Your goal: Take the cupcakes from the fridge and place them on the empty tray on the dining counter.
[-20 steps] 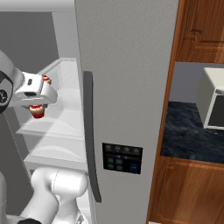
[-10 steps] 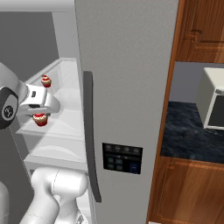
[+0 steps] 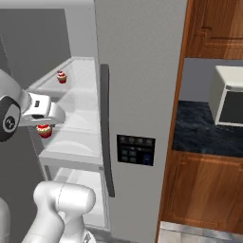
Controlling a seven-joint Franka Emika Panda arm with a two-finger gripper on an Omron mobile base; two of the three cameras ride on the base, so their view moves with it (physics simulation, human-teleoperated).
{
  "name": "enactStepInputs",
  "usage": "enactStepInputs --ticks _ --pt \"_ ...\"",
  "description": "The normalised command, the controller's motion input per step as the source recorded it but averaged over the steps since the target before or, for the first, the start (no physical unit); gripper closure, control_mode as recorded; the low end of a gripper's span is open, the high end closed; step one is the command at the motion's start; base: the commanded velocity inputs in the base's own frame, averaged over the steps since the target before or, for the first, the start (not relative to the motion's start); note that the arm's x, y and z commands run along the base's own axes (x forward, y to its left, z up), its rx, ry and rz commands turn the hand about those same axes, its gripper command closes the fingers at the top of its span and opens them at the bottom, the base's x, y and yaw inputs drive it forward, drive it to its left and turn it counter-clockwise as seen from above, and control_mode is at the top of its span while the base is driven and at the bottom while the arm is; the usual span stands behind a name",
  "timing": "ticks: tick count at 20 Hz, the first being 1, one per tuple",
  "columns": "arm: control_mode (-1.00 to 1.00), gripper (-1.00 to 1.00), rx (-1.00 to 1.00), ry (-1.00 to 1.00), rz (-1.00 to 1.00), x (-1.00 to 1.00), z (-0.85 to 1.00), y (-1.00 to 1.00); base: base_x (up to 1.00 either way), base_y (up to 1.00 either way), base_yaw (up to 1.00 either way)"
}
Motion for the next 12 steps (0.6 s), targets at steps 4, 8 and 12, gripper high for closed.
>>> enactStepInputs --ticks 4,8,12 --pt "1.0 1.0 0.0 0.0 0.0 0.0 0.0 0.0 -1.0 -0.37 -0.07" --pt "1.0 1.0 0.0 0.0 0.0 0.0 0.0 0.0 -0.95 -0.41 -0.2" --pt "1.0 1.0 0.0 0.0 0.0 0.0 0.0 0.0 -0.07 -0.38 -0.72"
